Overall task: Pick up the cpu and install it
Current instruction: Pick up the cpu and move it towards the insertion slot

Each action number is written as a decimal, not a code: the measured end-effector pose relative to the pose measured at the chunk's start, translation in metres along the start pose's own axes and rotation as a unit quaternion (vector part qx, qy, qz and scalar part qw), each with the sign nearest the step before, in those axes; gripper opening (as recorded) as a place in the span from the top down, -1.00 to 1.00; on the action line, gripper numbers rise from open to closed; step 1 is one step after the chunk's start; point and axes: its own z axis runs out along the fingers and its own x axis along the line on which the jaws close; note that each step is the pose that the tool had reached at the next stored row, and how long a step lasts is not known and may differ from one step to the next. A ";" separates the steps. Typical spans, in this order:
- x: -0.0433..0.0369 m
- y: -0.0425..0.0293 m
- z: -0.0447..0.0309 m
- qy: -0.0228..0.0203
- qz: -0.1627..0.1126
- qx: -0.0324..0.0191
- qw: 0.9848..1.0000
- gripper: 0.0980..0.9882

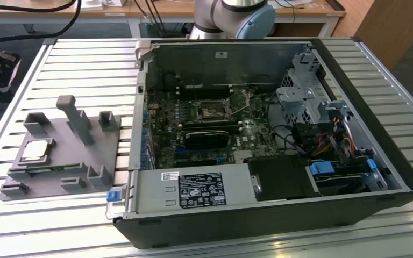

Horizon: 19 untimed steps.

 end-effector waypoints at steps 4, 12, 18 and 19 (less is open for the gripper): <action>0.0002 -0.0003 0.0067 0.000 0.000 0.000 1.000 0.98; 0.0003 -0.0010 0.0195 0.000 0.000 0.000 1.000 0.98; 0.0016 -0.0023 0.0281 0.000 0.000 0.000 1.000 0.70; 0.0018 -0.0025 0.0294 0.000 0.000 0.000 1.000 0.57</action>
